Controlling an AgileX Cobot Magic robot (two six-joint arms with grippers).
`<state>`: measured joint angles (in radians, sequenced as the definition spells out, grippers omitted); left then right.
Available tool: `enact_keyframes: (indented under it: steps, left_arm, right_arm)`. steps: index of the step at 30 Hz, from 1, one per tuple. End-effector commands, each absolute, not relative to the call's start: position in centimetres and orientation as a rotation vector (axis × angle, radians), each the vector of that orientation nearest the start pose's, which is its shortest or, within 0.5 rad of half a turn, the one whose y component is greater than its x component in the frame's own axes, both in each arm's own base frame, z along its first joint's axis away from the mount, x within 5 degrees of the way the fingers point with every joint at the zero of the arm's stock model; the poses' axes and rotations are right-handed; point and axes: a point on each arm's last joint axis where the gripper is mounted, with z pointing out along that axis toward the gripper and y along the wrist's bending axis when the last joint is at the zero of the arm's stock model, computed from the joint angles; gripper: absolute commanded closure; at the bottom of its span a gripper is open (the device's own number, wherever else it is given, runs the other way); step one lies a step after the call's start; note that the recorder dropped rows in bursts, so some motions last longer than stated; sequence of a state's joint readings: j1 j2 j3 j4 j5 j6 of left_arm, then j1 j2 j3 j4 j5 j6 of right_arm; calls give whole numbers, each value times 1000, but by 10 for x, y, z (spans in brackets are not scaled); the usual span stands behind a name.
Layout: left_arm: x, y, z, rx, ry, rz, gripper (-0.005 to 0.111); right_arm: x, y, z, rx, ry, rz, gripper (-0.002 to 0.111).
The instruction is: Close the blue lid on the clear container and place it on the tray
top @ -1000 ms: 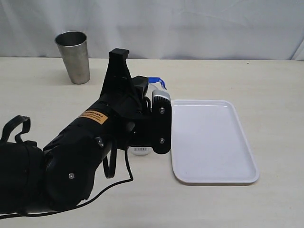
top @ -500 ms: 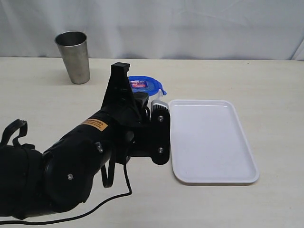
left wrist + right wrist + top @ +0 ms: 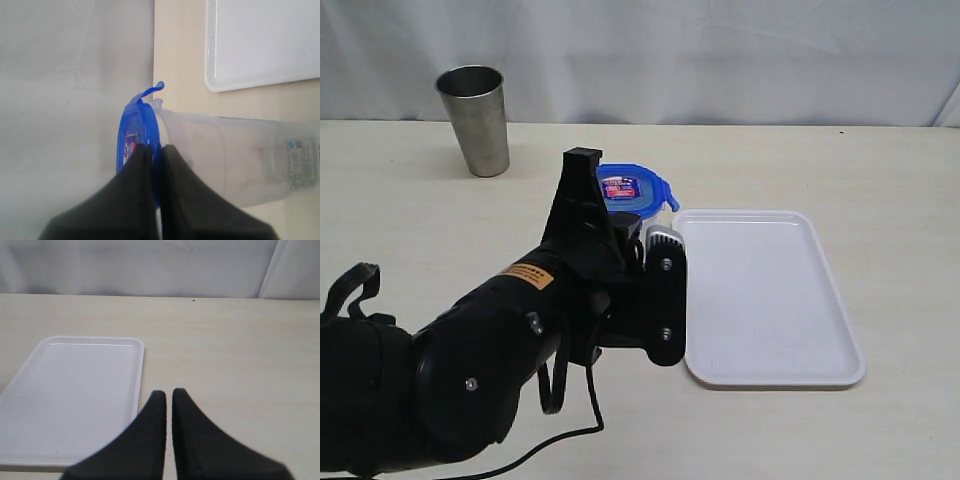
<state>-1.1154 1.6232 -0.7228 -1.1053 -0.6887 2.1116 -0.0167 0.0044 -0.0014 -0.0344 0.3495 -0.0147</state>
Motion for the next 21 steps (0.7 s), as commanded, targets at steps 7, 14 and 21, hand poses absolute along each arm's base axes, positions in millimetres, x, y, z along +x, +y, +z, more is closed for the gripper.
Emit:
enact_keyframes:
  steps: [7,14,21]
  left_arm:
    - [181,-252,205,1573,1214,648,107]
    - [180,-253,203,1580,1231,628,107]
    - [180,-253,203,1583,1231,625,107]
  right_arm:
    - [53,-2,182,-16,1829,-60,104]
    - [53,-2,182,-16,1829,-60,104]
    - [53,-2,182,-16,1829,-60,104]
